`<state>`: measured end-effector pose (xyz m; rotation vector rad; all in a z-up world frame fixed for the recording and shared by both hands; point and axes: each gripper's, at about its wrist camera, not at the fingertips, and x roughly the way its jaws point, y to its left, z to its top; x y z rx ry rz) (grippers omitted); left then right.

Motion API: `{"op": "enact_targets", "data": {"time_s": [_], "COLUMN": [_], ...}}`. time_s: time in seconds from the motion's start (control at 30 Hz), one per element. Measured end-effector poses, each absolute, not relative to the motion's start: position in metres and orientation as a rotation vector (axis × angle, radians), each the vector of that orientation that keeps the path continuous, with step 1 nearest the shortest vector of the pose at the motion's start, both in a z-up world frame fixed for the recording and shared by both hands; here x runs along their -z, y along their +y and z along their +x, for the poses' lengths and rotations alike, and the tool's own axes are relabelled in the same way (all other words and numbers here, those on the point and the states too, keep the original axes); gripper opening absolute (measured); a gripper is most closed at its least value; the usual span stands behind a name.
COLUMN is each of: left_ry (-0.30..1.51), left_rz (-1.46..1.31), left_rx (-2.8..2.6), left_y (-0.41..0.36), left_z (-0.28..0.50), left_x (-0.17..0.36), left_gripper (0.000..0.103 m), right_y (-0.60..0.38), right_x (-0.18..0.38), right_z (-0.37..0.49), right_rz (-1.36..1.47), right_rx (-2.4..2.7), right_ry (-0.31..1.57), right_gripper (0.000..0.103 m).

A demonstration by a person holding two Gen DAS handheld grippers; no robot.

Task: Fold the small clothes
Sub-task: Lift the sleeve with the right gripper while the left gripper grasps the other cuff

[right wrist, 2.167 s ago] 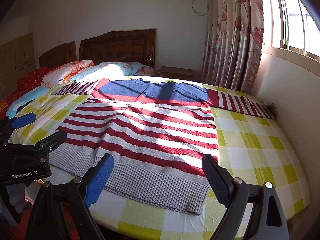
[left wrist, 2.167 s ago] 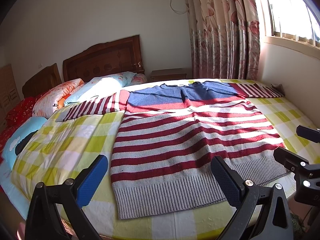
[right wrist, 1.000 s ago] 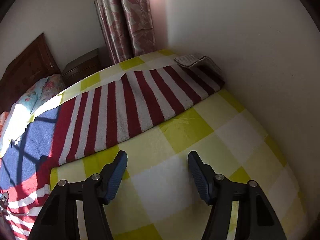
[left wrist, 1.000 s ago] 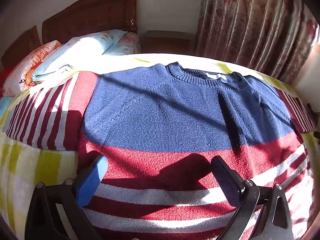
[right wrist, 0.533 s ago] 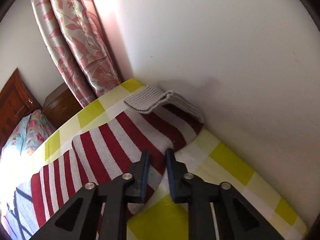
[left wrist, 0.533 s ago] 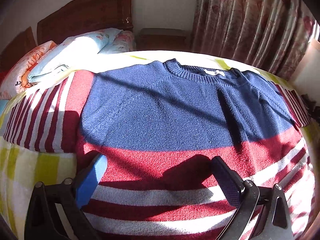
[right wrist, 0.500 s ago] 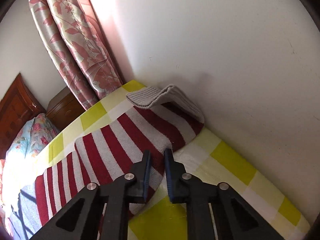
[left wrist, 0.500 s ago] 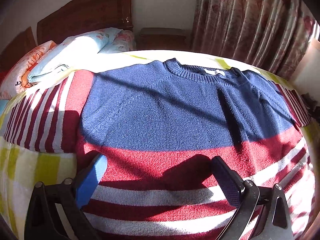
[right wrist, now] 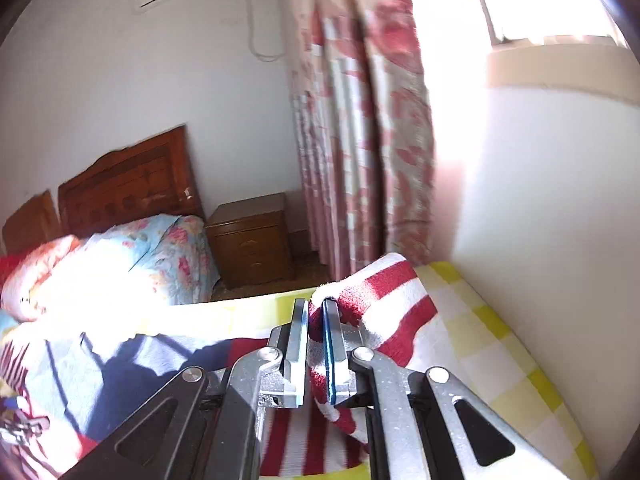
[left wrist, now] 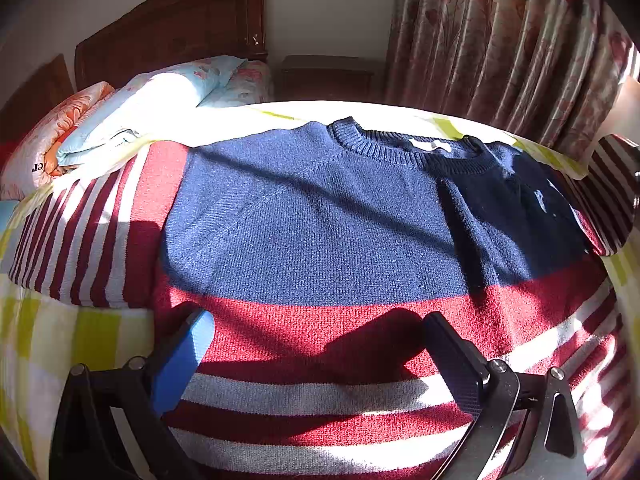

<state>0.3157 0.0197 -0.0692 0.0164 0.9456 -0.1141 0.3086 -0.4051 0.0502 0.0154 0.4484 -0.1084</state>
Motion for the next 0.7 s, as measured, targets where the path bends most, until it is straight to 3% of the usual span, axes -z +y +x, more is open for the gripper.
{"op": "enact_targets", "data": {"time_s": [0.17,0.2,0.3,0.57,0.7], "left_ry": [0.944,0.945,0.944,0.913,0.759], "left_rz": [0.015,0.015,0.014,-0.213,0.124], "left_rx": [0.116,0.116,0.117,0.234,0.278], "left_y": [0.02,0.02,0.02,0.02,-0.06], "left_z": [0.316,0.317,0.317,0.316,0.313], "left_x": [0.07,0.07,0.07,0.045,0.012], "left_gripper": [0.103,0.103,0.103,0.103,0.103], "right_y": [-0.247,-0.228,-0.208,-0.274,-0.319], "right_x": [-0.021,-0.007,0.03,0.028,0.027], "right_z": [0.299,0.295,0.288,0.273,0.283], "right_rz": [-0.355,-0.409,-0.492,-0.183,0.088], "right_rx": [-0.264,-0.312,-0.35,-0.322,-0.294], "right_ry": [0.576,0.617,0.718,0.767,0.788], "right_gripper": [0.01,0.015,0.015,0.017,0.017]}}
